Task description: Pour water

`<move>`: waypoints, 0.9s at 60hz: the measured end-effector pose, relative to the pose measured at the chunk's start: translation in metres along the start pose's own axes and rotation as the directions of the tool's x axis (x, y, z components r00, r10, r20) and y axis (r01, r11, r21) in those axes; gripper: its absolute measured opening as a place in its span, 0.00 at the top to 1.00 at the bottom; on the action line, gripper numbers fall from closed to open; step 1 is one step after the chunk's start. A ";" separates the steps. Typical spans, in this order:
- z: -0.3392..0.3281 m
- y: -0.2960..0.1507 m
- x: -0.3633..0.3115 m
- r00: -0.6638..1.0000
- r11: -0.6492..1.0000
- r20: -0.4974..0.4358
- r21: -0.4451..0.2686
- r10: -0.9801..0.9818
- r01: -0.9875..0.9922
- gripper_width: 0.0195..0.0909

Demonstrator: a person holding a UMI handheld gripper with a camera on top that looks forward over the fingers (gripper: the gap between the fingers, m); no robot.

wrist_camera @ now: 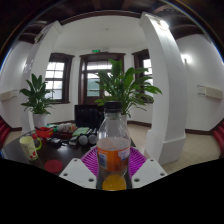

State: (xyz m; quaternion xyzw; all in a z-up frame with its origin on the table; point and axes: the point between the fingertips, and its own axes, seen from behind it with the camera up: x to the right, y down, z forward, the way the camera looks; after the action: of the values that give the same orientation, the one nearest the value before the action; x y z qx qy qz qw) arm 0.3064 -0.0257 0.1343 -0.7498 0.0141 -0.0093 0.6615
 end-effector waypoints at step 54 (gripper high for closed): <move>0.057 -0.036 -0.249 0.044 0.051 0.050 0.131 -0.998 0.990 0.83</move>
State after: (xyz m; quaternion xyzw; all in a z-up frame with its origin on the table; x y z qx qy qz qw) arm 0.0599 0.0441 0.1642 -0.5315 -0.5480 -0.4151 0.4948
